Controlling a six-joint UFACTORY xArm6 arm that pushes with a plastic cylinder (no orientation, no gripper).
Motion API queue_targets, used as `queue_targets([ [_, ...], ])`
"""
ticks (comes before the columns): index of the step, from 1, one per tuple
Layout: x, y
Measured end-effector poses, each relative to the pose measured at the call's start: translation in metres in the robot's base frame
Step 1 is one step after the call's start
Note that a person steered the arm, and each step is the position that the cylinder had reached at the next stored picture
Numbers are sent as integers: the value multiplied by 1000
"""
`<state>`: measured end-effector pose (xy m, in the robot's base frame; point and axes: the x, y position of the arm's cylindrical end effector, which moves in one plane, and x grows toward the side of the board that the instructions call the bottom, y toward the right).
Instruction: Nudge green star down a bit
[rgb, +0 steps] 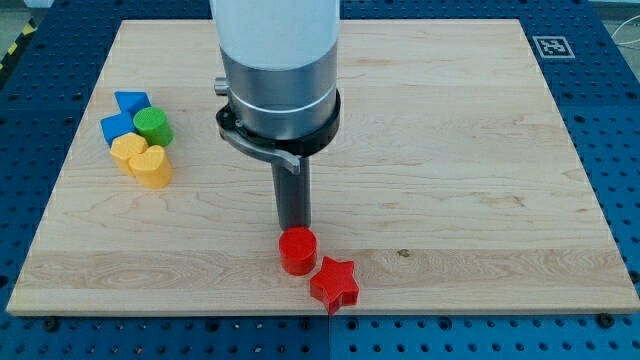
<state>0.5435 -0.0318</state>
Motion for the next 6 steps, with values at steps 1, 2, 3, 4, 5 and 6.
queue_targets([
  [1,6,0],
  [2,7,0],
  [3,7,0],
  [4,-30,0],
  [5,-112,-16],
  [6,-171,-55],
])
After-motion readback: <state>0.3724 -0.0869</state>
